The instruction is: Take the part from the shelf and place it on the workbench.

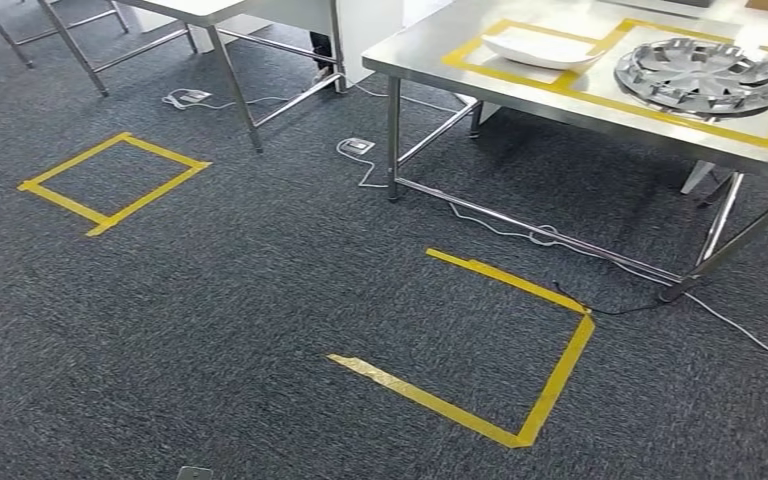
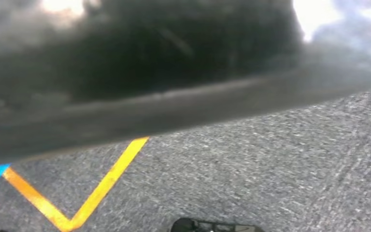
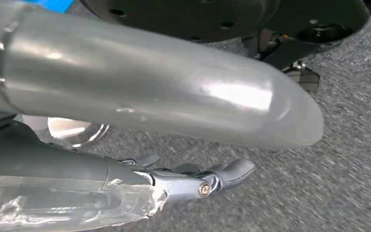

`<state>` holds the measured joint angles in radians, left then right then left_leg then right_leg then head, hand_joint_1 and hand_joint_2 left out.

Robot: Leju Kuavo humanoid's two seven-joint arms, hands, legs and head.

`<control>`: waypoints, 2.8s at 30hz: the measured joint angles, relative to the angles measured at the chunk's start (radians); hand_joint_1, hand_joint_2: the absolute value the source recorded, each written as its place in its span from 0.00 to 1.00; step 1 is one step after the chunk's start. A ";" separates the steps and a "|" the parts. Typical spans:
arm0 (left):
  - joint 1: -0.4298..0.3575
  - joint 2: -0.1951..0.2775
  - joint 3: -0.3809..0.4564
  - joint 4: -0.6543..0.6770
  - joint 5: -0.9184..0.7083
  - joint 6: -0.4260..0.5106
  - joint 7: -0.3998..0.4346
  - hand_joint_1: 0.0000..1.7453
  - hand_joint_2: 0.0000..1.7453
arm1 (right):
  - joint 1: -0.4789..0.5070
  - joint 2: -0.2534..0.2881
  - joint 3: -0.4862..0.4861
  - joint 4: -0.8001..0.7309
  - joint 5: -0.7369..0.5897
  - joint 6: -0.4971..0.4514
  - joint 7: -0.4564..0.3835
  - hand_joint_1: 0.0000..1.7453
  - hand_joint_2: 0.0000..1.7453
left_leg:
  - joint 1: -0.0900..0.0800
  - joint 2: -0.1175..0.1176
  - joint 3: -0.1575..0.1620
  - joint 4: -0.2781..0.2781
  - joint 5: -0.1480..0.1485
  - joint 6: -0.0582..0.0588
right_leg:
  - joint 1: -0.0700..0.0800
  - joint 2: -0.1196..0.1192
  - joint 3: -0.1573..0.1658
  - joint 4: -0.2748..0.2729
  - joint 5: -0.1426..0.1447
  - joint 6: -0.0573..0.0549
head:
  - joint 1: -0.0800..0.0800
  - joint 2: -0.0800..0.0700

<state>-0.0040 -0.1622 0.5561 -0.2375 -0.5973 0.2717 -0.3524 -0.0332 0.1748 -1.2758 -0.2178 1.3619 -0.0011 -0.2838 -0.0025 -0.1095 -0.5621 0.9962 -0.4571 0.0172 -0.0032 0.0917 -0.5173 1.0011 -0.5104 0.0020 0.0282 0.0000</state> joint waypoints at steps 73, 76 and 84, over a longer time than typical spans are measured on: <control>-0.001 0.002 0.021 0.004 -0.065 0.000 -0.006 0.00 0.00 | 0.000 0.002 -0.009 -0.005 0.014 0.002 -0.007 0.00 0.00 | 0.004 0.116 -0.086 0.190 -0.069 -0.028 | -0.001 -0.151 -0.004 0.003 -0.014 -0.001 | -0.006 0.000; -0.007 0.003 0.021 0.004 -0.070 0.002 -0.007 0.00 0.00 | 0.000 0.003 -0.009 -0.005 0.015 0.002 -0.006 0.00 0.00 | -0.013 0.177 -0.008 0.038 -0.023 -0.005 | 0.008 -0.185 0.006 0.004 -0.025 0.007 | -0.006 0.000; -0.006 -0.004 0.023 0.004 -0.069 0.002 -0.006 0.00 0.00 | -0.002 0.003 -0.009 -0.005 0.016 0.002 -0.006 0.00 0.00 | -0.003 0.104 0.007 0.000 -0.017 0.024 | -0.002 -0.101 -0.091 0.217 -0.140 0.045 | 0.004 0.000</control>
<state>-0.0105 -0.1665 0.5792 -0.2335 -0.6665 0.2742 -0.3586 -0.0356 0.1774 -1.2848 -0.2224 1.3780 0.0013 -0.2897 -0.0058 -0.0055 -0.5550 0.9959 -0.4739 0.0412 -0.0049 -0.0094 -0.6082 1.2183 -0.6502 0.0472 0.0319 0.0000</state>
